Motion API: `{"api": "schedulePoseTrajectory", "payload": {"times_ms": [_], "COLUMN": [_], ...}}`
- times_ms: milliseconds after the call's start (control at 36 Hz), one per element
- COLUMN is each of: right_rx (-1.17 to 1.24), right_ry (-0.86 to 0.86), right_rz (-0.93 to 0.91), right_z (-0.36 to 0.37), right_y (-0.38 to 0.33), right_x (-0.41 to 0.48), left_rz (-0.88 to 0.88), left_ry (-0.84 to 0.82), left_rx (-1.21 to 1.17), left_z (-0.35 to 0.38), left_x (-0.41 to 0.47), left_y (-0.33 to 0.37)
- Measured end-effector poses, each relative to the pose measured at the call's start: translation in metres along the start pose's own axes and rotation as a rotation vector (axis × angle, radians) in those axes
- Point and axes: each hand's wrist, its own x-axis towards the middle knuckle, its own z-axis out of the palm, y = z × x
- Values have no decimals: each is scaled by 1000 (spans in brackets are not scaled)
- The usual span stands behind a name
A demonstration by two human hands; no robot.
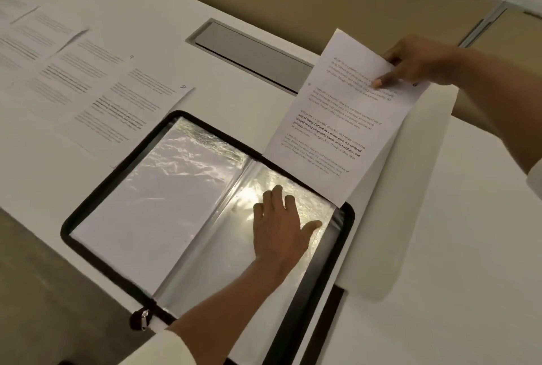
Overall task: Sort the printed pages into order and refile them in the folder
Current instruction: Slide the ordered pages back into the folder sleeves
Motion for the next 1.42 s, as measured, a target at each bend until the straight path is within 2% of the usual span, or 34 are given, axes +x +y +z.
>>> {"api": "schedulePoseTrajectory", "payload": {"times_ms": [250, 444, 611, 722, 861, 1056, 1194, 1417], "right_rx": [86, 176, 261, 302, 357, 371, 386, 283], "right_ry": [-28, -29, -46, -102, -107, -121, -114, -203], "right_rz": [55, 96, 100, 81, 85, 84, 80, 22], "right_z": [-15, -23, -14, -3, 0, 2, -6, -19], "right_y": [7, 7, 11, 10, 6, 11, 13, 11], "right_x": [13, 11, 8, 12, 17, 23, 24, 29], "left_rz": [-93, -109, -388, -438, -397, -462, -476, -407], "left_ry": [-78, 85, 123, 174, 129, 98, 141, 225], "left_rx": [16, -167, -389, -496, -517, -493, -467, -433], "left_z": [6, 9, -8, -22, -35, -41, -42, -36], "left_x": [14, 5, -3, -5, -9, -15, -15, -12], "left_y": [35, 33, 38, 41, 38, 34, 36, 36]}}
